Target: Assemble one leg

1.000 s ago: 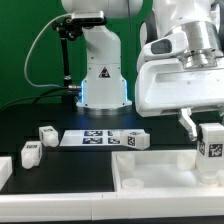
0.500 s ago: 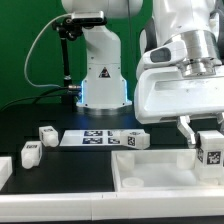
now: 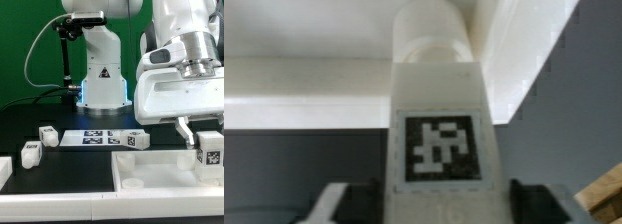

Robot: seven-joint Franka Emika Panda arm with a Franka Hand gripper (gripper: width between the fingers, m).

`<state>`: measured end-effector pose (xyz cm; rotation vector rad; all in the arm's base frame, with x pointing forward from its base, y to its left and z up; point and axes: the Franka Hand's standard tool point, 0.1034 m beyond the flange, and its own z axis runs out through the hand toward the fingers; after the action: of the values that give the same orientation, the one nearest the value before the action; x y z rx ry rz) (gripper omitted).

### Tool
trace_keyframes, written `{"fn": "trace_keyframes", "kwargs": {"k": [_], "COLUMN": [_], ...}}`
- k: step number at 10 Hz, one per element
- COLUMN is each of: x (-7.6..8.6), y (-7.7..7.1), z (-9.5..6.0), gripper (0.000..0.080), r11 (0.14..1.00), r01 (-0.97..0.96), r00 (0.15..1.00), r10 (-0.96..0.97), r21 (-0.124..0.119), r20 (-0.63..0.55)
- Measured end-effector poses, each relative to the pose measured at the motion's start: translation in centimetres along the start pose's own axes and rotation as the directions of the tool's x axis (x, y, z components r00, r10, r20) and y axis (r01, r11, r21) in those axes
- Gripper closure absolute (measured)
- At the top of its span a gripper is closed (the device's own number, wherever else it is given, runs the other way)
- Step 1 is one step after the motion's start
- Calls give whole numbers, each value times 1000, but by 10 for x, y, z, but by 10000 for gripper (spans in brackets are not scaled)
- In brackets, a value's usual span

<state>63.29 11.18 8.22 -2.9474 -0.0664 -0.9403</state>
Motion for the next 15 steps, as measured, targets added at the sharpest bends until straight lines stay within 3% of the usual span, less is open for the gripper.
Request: {"fn": "trace_keyframes", "kwargs": {"k": [1,2,6,9,10,12,13,14,15], "x": [1,13,16,13,14,13,13,12,12], "y": [1,4,0,-1,-1,-1,0,2,3], "z": [0,-4,4,5,5,5,5,6,6], "gripper": [318,188,152,151,151,412,412,510,510], "r11": [1000,1000,998,996,996,994,985,967,952], "r01": [-3,-15,-62,-84,-90,-109,-163,-234,-278], "r00": [999,998,918,829,826,823,814,796,782], "r10": [3,15,52,66,73,95,161,248,303], "r21": [2,4,13,8,4,-9,-47,-98,-130], "r20": [40,68,394,555,559,559,558,552,545]}}
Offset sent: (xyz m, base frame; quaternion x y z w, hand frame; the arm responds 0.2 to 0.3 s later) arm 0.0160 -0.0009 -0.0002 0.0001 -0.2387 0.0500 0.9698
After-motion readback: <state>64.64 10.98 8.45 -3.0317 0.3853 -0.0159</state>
